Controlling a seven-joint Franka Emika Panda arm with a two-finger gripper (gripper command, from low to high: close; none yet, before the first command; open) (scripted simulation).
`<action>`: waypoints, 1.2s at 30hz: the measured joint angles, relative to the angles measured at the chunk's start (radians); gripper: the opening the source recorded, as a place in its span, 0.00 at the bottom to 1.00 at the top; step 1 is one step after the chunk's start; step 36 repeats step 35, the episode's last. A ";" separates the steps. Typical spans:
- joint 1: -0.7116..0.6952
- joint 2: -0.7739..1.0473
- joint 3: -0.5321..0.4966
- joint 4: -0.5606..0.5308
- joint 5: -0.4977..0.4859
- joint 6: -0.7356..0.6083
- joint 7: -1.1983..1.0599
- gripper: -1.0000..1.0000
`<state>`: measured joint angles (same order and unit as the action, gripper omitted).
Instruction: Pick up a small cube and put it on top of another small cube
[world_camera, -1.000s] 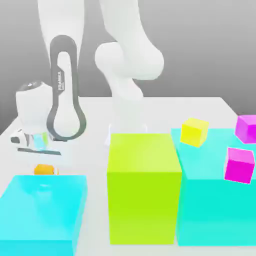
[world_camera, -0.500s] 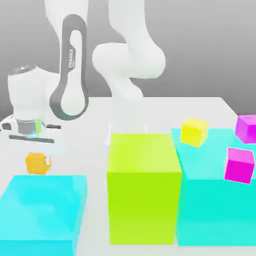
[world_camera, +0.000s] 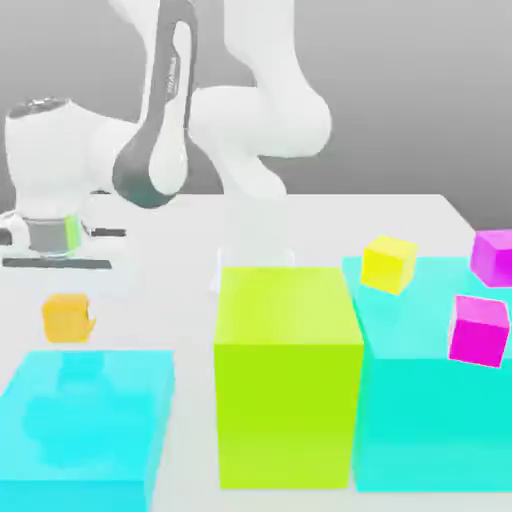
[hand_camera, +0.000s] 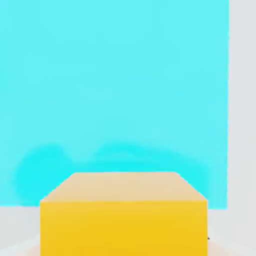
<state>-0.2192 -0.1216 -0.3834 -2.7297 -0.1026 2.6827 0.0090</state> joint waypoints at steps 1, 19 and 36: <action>0.035 -0.012 0.030 0.028 0.004 -0.034 -0.024 0.00; 0.633 -0.248 0.510 0.371 0.124 -0.582 -0.426 0.00; 0.775 -0.224 0.616 0.321 0.192 -0.613 -0.502 1.00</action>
